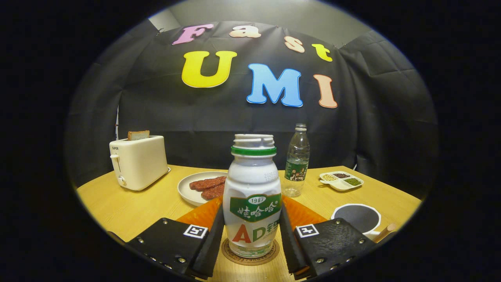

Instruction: Take the bottle from table, then pour the juice into the cup, finally place the bottle on the coaster

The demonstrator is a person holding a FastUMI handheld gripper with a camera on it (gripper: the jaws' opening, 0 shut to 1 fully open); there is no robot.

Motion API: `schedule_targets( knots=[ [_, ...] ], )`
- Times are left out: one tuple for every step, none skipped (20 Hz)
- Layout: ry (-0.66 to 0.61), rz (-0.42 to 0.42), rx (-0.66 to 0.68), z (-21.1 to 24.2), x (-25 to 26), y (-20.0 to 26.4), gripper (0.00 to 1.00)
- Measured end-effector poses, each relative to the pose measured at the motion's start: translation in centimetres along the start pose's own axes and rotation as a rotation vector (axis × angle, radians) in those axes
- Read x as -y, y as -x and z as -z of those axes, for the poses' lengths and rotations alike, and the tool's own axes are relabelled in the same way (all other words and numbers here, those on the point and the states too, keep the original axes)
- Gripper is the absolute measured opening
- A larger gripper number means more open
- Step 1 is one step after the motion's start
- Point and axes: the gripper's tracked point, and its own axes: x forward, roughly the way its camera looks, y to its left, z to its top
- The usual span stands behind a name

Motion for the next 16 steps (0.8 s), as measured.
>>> schedule_targets(
  knots=[
    [-0.002, -0.001, 0.000, 0.2, 0.0, -0.1, 0.67],
    [-0.006, 0.000, 0.001, 0.1, 0.0, 0.0, 0.67],
    [-0.010, 0.002, 0.002, 0.2, 0.1, -0.1, 0.67],
    [-0.012, 0.004, 0.002, 0.2, 0.1, 0.0, 0.67],
    [-0.015, 0.007, 0.000, 0.2, 0.1, 0.0, 0.70],
    [-0.018, 0.012, -0.001, 0.2, 0.2, 0.0, 0.70],
    [-0.021, 0.013, -0.003, 0.3, 0.3, 0.1, 0.74],
    [-0.024, 0.013, -0.006, 0.5, 0.1, -0.1, 0.86],
    [-0.025, 0.012, -0.009, 0.6, 0.1, 0.0, 0.99],
    [-0.029, 0.011, -0.010, 0.7, 0.2, 0.1, 0.97],
    [-0.032, 0.008, -0.007, 0.5, 0.1, 0.2, 0.97],
    [-0.035, 0.007, -0.003, 0.3, 0.1, 0.2, 0.97],
    [-0.036, 0.005, 0.007, -0.1, 0.1, 0.4, 0.97],
    [-0.035, 0.007, 0.014, -0.5, 0.2, 0.7, 0.97],
    [-0.030, 0.008, 0.022, -1.0, 0.4, 1.1, 0.97],
    [-0.028, 0.008, 0.032, -1.6, 0.6, 1.6, 0.97]
  ],
)
